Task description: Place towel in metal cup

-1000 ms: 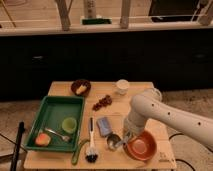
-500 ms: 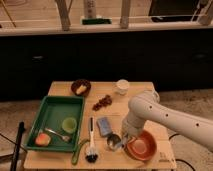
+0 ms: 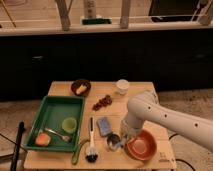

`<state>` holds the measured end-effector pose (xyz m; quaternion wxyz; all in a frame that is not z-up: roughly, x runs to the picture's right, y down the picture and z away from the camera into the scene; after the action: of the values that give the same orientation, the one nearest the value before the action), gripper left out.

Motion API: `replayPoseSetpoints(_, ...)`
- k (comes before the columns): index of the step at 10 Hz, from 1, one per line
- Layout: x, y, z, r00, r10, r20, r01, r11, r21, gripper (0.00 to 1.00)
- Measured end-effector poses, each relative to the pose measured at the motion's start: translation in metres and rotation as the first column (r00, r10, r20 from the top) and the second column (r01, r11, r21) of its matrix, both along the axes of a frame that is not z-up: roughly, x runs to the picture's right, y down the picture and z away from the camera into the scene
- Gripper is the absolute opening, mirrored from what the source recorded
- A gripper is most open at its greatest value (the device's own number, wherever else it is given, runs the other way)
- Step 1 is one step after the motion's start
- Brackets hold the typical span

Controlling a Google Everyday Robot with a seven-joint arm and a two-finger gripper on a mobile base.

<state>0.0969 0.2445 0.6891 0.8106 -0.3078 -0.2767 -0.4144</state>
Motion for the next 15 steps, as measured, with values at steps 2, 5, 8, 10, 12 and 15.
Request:
replayPoseSetpoints(2, -0.008, -0.006, -0.004, 1.0, -0.021, 0.017, 0.021, 0.9997, 0.014, 0.0)
replayPoseSetpoints(5, -0.019, -0.009, -0.008, 0.998, -0.047, 0.041, 0.046, 0.9986, 0.026, 0.0)
replayPoseSetpoints(8, -0.031, -0.009, -0.008, 0.996, -0.064, 0.068, 0.062, 0.9975, 0.034, 0.0)
replayPoseSetpoints(10, -0.039, -0.008, -0.007, 0.994, -0.073, 0.084, 0.07, 0.9968, 0.039, 0.0)
replayPoseSetpoints(12, -0.045, -0.008, -0.005, 0.992, -0.079, 0.093, 0.076, 0.9963, 0.04, 0.0)
replayPoseSetpoints(15, -0.052, -0.009, -0.001, 0.991, -0.084, 0.105, 0.08, 0.9961, 0.037, 0.0)
